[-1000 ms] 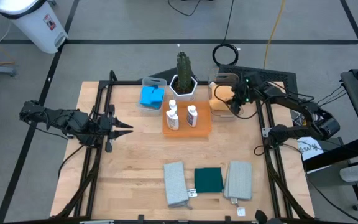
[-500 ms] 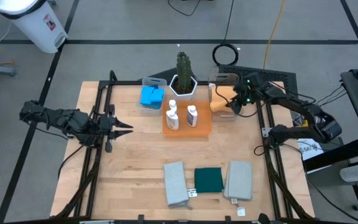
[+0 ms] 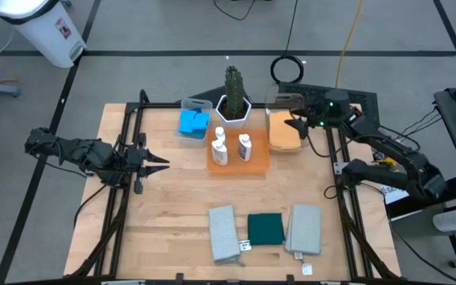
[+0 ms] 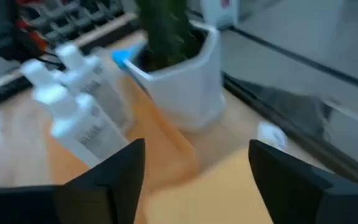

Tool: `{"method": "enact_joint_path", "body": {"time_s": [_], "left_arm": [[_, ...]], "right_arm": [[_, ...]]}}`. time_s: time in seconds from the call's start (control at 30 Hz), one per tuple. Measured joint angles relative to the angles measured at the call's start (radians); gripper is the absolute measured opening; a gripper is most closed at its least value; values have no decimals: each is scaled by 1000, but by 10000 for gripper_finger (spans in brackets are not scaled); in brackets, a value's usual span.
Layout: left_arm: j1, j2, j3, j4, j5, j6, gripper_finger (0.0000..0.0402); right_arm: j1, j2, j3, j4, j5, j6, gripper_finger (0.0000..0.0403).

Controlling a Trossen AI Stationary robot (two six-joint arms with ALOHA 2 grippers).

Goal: Pick & Place Kitchen Items
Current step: Put the orange microfiber towel into the transparent bin

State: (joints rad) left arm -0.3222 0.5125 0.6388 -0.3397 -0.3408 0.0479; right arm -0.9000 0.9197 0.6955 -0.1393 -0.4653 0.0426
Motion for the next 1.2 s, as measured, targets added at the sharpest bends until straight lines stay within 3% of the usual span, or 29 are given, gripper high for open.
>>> {"method": "enact_joint_path", "body": {"time_s": [0.13,0.3,0.53,0.77,1.0,1.2], "left_arm": [[0,0,0,0,0,0,67],[0,0,0,0,0,0,67],[0,0,0,0,0,0,67],[0,0,0,0,0,0,67],[0,0,0,0,0,0,67],[0,0,0,0,0,0,67]], "right_arm": [[91,56,44,-26,102,-18,214],[154,224,126,-212,272,-127,138],[156,478,220,-385,279,-212,10],[156,602,282,-505,194,-233,15],[156,653,282,-480,282,-266,5],[156,611,291,-456,340,-266,7]]}}
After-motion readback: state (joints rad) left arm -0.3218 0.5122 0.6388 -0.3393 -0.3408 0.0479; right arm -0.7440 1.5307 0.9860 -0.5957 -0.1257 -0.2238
